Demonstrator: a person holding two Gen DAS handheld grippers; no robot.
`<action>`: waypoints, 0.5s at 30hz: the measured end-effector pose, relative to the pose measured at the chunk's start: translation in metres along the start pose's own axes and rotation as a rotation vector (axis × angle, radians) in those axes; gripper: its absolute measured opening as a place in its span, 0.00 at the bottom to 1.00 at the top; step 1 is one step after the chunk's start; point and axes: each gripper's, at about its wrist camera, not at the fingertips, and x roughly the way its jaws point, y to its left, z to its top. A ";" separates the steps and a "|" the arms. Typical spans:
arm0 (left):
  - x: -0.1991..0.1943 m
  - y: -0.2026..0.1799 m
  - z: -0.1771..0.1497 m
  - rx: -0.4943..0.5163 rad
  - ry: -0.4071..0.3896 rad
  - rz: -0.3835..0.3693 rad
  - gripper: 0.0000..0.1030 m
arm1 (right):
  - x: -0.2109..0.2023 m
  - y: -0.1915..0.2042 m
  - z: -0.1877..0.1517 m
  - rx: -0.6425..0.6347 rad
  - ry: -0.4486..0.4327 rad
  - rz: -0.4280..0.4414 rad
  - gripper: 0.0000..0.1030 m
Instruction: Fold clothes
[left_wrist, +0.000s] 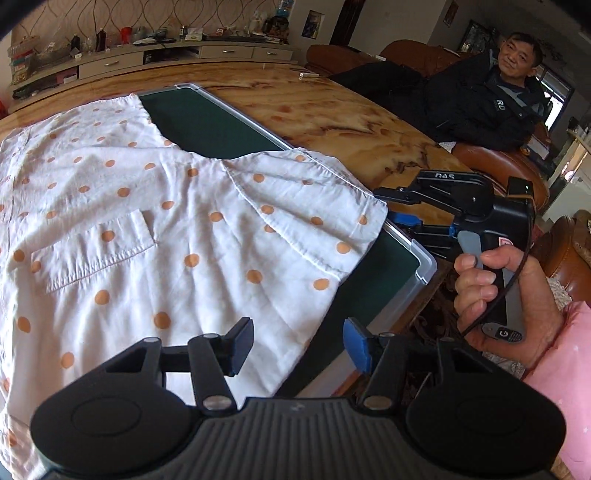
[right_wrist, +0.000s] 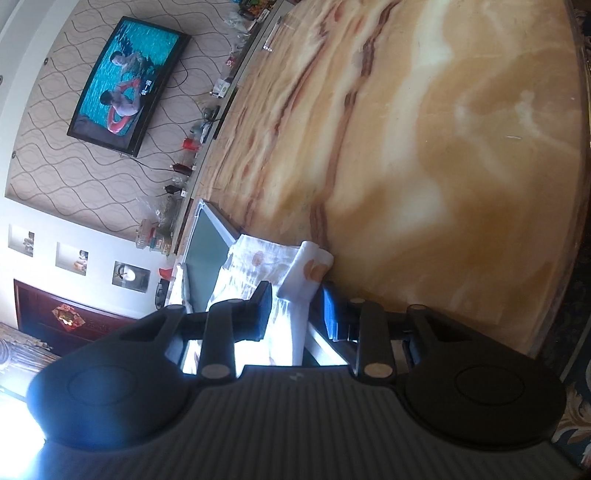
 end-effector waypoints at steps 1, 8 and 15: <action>0.002 -0.003 0.000 0.007 0.007 0.005 0.59 | 0.002 0.000 -0.001 0.006 -0.002 -0.001 0.29; 0.018 0.001 -0.001 -0.067 0.040 -0.087 0.60 | -0.004 -0.007 -0.005 0.014 -0.018 0.023 0.09; 0.029 -0.020 -0.008 0.074 0.071 -0.065 0.63 | -0.024 0.032 -0.001 -0.047 -0.016 0.111 0.08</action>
